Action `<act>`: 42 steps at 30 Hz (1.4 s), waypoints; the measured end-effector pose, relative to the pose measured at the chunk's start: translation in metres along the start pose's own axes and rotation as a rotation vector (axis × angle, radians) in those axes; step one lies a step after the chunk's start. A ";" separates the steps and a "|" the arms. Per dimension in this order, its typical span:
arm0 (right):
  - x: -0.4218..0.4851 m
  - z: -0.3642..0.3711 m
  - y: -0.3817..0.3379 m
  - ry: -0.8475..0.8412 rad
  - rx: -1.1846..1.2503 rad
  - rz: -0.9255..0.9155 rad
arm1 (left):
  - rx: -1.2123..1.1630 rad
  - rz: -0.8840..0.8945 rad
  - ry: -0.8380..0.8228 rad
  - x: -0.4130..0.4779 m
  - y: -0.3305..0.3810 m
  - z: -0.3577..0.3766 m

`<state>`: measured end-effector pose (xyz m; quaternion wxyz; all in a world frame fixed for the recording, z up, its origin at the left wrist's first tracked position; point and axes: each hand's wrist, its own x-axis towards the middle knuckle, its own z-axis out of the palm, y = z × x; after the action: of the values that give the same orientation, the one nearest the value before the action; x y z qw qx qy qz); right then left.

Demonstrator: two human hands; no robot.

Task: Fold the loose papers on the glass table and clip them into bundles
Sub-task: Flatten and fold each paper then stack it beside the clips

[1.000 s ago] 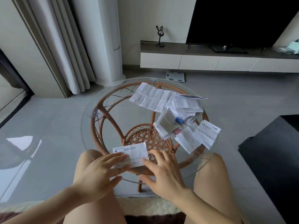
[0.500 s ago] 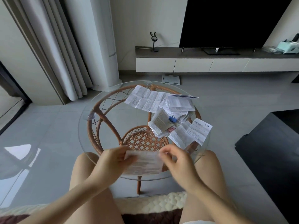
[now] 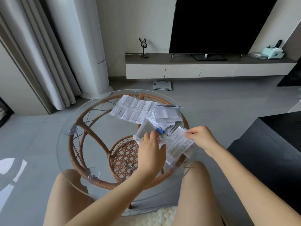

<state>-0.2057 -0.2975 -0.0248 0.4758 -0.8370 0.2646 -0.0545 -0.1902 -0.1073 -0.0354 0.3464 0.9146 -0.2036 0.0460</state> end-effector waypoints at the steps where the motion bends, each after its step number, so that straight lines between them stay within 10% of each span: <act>1: 0.007 0.002 0.002 -0.022 -0.033 0.003 | 0.045 0.131 0.037 0.001 -0.001 0.004; 4: 0.022 0.012 0.009 -0.044 -0.163 -0.013 | 0.149 0.422 0.010 0.004 -0.009 0.021; 14: 0.026 -0.003 0.028 0.239 -0.651 -0.021 | 0.340 0.511 -0.138 0.015 -0.023 0.042; 18: 0.027 -0.014 0.040 0.013 -0.500 0.133 | 0.350 0.517 -0.150 0.014 -0.028 0.048; 32: 0.018 -0.053 -0.009 0.012 0.430 0.242 | 0.303 0.491 -0.184 0.013 -0.032 0.042; 42: 0.007 0.031 0.010 0.043 -0.370 0.172 | 0.147 0.554 0.061 0.000 -0.038 0.023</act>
<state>-0.1932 -0.2808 -0.0508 0.3112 -0.8831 0.3508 0.0178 -0.1762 -0.0971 -0.0760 0.2592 0.8451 -0.4312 0.1811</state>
